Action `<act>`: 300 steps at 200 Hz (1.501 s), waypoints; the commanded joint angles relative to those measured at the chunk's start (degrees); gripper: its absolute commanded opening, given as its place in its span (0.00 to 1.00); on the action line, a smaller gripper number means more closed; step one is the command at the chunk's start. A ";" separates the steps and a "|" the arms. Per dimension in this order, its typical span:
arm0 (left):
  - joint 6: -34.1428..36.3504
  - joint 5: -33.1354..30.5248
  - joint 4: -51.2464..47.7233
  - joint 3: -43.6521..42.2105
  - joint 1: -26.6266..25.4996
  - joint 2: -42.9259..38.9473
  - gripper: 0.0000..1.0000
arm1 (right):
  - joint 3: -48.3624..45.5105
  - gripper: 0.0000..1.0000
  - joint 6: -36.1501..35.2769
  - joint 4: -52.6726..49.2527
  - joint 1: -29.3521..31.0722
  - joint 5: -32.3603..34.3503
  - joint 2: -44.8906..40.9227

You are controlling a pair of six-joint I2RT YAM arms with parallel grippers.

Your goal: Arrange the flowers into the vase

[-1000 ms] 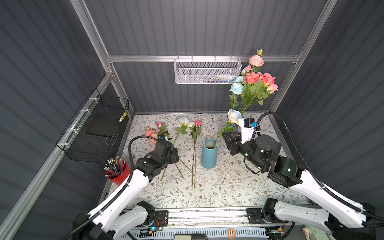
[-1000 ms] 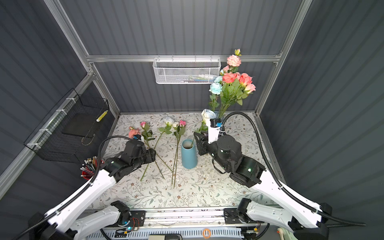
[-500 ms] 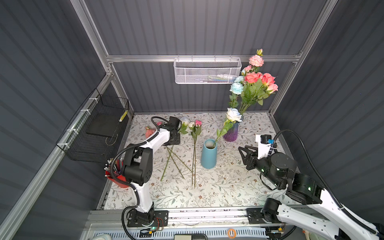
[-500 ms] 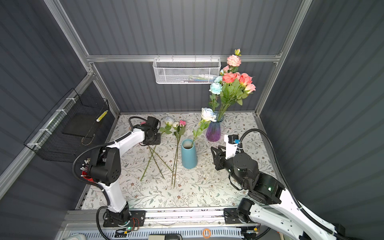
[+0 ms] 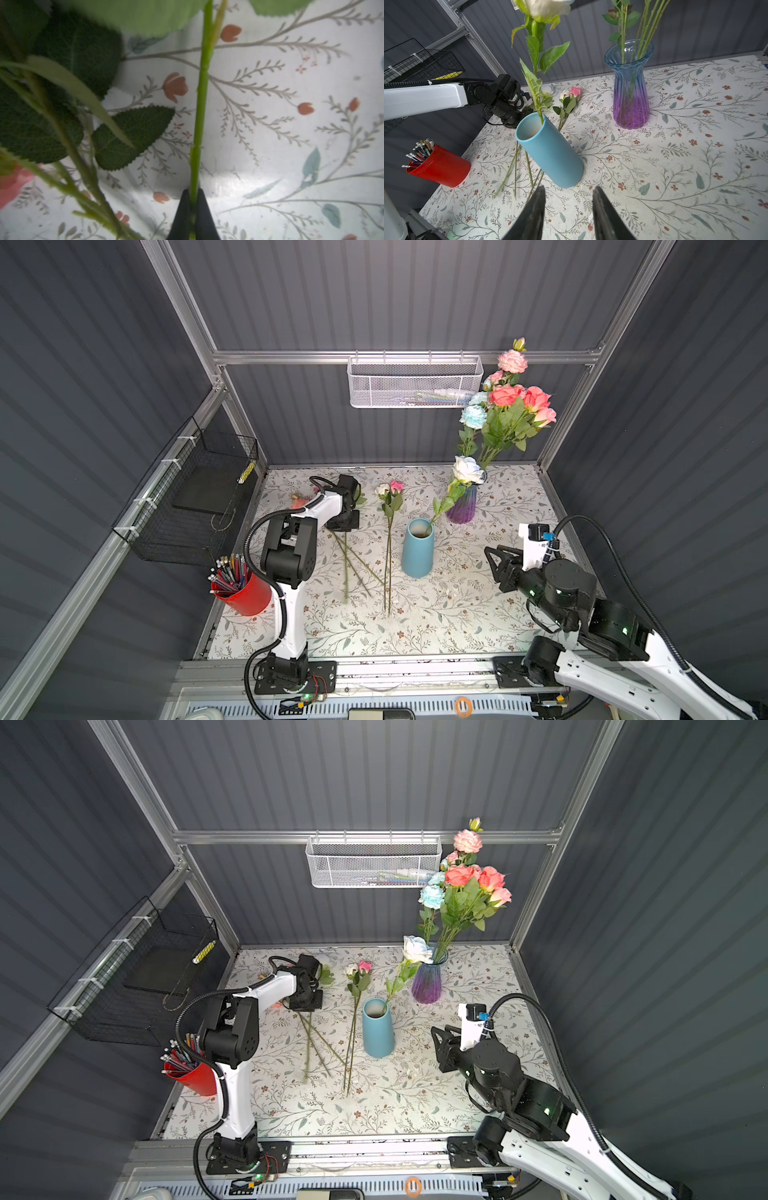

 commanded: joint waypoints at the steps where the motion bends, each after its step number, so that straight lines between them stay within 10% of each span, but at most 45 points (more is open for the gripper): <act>1: -2.91 7.92 0.79 -0.04 -0.16 -3.83 0.04 | 0.08 0.40 0.30 0.72 -0.27 0.58 0.04; 166: -11.48 28.81 37.33 -17.98 -1.56 -42.45 0.00 | -1.42 0.40 5.95 2.14 -0.22 -0.37 -0.75; 202: -5.52 22.91 40.94 -17.36 -10.90 -49.76 0.00 | -4.20 0.43 3.93 6.01 -0.31 -0.51 -0.90; 262: -5.05 17.04 49.60 -16.08 -16.35 -53.35 0.00 | -15.02 0.98 6.25 22.74 -0.74 -7.91 0.73; 300: -4.38 16.79 51.47 -12.45 -16.77 -50.37 0.00 | -15.13 0.99 8.32 21.29 -1.05 -8.77 1.57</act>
